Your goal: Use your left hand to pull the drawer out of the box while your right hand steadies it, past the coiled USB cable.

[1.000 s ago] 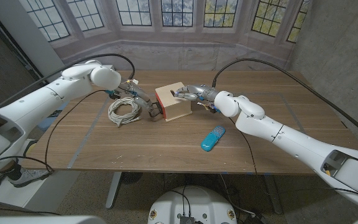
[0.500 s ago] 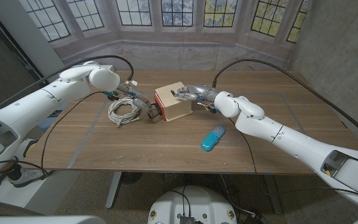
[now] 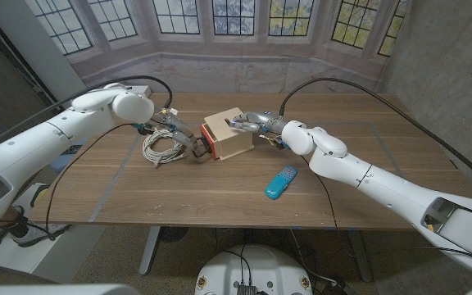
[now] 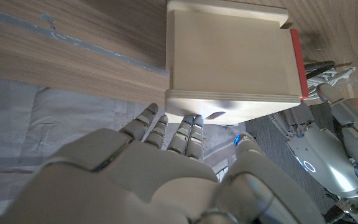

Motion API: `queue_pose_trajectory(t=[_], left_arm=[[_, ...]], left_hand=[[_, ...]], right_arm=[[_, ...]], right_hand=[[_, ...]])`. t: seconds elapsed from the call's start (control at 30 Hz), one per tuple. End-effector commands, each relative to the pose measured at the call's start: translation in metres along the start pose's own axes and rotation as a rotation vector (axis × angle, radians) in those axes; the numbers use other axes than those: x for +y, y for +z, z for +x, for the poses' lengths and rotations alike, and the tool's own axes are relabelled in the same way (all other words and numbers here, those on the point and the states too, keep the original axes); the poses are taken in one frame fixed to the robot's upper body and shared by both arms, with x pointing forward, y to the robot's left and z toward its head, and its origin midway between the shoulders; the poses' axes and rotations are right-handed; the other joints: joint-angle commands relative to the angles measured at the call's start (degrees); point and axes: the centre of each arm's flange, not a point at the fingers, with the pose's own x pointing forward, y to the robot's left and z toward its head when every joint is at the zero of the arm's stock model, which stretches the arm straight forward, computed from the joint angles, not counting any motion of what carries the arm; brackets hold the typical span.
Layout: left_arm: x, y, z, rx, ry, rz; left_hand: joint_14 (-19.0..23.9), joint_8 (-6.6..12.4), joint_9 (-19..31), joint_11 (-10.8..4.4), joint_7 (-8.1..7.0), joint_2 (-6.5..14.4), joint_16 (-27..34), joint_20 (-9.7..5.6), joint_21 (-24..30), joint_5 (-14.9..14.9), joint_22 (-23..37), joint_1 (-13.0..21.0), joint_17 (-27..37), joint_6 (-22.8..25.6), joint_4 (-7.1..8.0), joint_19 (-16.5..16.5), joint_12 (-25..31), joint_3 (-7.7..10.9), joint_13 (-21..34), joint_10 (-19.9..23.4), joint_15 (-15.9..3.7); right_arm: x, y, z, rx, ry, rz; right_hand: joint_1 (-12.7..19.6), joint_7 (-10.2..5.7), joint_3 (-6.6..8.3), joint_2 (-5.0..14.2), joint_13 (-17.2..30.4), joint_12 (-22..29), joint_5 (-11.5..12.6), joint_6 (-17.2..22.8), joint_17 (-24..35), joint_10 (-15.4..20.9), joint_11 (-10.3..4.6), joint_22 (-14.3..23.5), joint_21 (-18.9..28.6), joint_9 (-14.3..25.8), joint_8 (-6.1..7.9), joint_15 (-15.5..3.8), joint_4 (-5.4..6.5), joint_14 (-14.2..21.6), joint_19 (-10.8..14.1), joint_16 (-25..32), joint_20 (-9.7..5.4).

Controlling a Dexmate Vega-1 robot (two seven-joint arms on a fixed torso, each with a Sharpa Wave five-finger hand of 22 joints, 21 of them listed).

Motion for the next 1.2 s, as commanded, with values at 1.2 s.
queue_pose_trajectory(t=[1.2], left_arm=[[-0.020, 0.009, -0.021, 0.056, 0.010, -0.021]], left_hand=[[0.42, 0.01, 0.11, -0.19, -0.08, 0.03, -0.02, 0.15, 0.32, -0.20, 0.11, -0.38, 0.05, -0.45, -0.29, 0.26, -0.14, 0.61, 0.27, 0.28, 0.02]], right_arm=[[0.005, 0.008, 0.007, -0.020, -0.002, 0.011]], right_hand=[[-0.59, 0.20, 0.90, -0.16, 0.08, 0.48, 0.25, 0.42, -0.08, 1.12, 1.12, -0.05, 0.33, 0.02, 0.01, 0.04, -0.20, 0.55, -0.10, 0.16, -0.99]])
